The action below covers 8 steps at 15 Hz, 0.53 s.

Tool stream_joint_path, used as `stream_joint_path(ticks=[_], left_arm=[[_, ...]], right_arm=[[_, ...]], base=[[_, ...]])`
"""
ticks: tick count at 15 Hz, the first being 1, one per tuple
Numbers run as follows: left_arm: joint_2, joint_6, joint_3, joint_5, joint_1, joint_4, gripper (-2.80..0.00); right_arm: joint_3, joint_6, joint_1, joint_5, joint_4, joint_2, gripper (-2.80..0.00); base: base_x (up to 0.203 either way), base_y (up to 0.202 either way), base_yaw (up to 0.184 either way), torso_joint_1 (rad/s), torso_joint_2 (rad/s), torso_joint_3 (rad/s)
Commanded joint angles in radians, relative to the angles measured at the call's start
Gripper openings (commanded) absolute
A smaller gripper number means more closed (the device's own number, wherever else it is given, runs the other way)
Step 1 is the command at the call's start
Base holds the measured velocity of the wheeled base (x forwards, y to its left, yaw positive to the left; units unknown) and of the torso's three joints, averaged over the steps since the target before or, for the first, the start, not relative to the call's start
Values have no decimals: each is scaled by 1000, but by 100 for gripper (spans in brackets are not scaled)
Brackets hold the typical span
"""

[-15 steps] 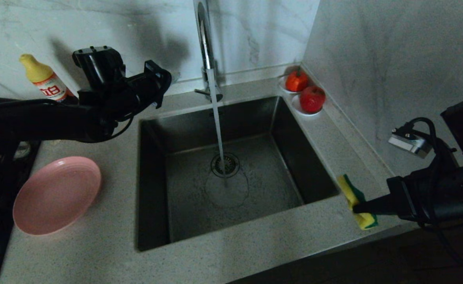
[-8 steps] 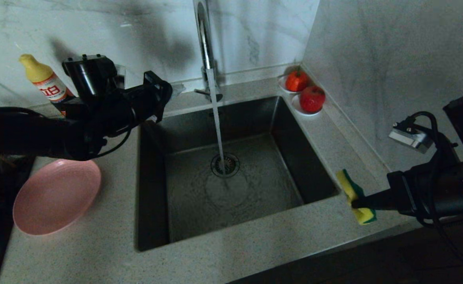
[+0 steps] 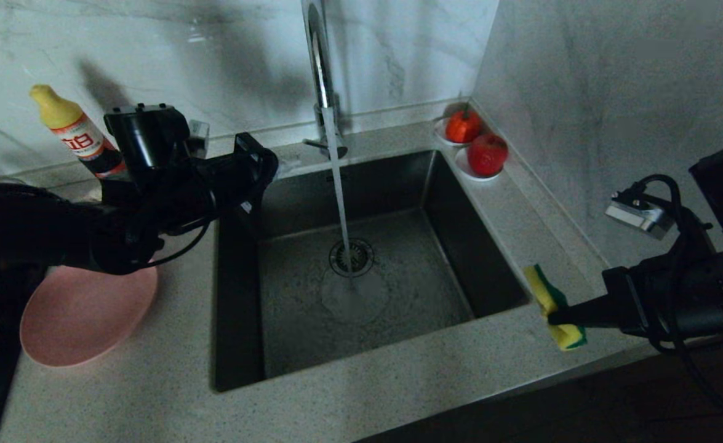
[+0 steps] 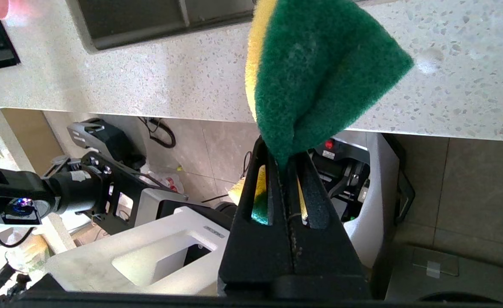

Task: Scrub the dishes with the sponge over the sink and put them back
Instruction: Turn off the faucet

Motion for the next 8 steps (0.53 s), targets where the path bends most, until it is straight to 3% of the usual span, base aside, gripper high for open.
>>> stream_joint_path(ticks=[1, 8], left_arm=[[15, -5, 1, -2, -5, -4, -280], [78, -5, -23, 0, -10, -6, -280]], right_arm=[[0, 2, 0, 2, 2, 1, -280], [4, 2, 0, 2, 2, 1, -280]], base=[[0, 0, 0, 0, 0, 0], [0, 0, 0, 0, 0, 0]])
